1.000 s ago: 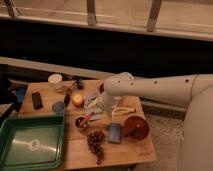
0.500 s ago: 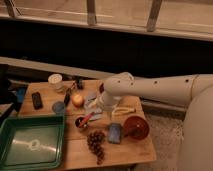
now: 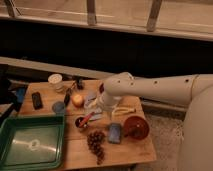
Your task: Place pepper in table surface
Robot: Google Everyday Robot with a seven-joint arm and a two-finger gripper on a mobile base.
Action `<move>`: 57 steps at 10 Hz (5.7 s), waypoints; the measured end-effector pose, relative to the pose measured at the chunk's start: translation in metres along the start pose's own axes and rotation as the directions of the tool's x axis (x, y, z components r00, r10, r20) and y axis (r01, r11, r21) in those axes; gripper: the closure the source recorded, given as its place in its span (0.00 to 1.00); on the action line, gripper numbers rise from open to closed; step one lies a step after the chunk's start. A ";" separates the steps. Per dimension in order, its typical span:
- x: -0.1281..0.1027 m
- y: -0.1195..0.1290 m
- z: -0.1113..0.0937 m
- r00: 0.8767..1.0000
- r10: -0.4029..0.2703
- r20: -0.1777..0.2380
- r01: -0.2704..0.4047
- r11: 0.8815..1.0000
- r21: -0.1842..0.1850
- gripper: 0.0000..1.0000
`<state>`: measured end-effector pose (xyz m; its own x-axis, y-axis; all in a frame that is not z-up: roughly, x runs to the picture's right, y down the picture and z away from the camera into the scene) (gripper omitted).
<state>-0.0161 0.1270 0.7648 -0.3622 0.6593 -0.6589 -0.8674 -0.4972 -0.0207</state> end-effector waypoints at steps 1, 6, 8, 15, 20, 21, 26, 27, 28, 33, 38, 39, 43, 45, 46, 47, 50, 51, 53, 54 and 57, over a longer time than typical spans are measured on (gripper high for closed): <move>0.000 0.000 0.000 1.000 0.000 0.000 0.000 1.000 0.000 0.20; 0.000 0.000 0.000 1.000 0.000 0.000 0.000 1.000 0.002 0.20; 0.001 0.001 0.003 1.000 0.000 -0.001 0.000 1.000 0.022 0.20; 0.002 0.038 0.048 0.998 -0.015 -0.063 0.016 1.000 0.021 0.20; 0.003 0.049 0.063 0.997 -0.025 -0.072 0.027 0.999 0.023 0.60; 0.003 0.049 0.059 0.998 -0.027 -0.061 0.028 0.999 0.025 0.68; 0.002 0.061 0.007 0.998 -0.048 0.042 0.047 0.999 0.013 1.00; -0.001 0.065 -0.005 0.997 -0.049 0.060 0.049 0.999 0.005 1.00; -0.006 0.069 -0.021 0.995 -0.048 0.082 0.049 0.999 -0.004 1.00; -0.057 0.068 -0.087 0.986 0.020 0.166 -0.016 0.999 -0.028 1.00; -0.069 0.028 -0.041 0.989 0.123 0.077 -0.122 0.992 -0.013 1.00; -0.071 0.013 -0.018 0.988 0.152 0.041 -0.151 0.988 -0.012 1.00; -0.066 -0.023 0.038 0.970 0.229 -0.077 -0.230 0.973 -0.005 0.91; -0.055 -0.030 0.055 0.961 0.244 -0.127 -0.245 0.969 0.004 0.67; -0.050 -0.028 0.054 0.961 0.242 -0.136 -0.243 0.970 0.007 0.55; -0.045 -0.026 0.052 0.962 0.237 -0.138 -0.238 0.971 0.008 0.45; -0.026 -0.010 0.048 0.970 0.185 -0.154 -0.186 0.982 0.009 0.21; -0.022 -0.009 0.046 0.972 0.173 -0.157 -0.174 0.985 0.004 0.20; -0.022 -0.008 0.046 0.973 0.170 -0.154 -0.172 0.985 -0.001 0.20; -0.022 -0.007 0.047 0.973 0.170 -0.154 -0.172 0.985 -0.001 0.20; -0.022 -0.007 0.047 0.973 0.170 -0.154 -0.172 0.985 -0.001 0.20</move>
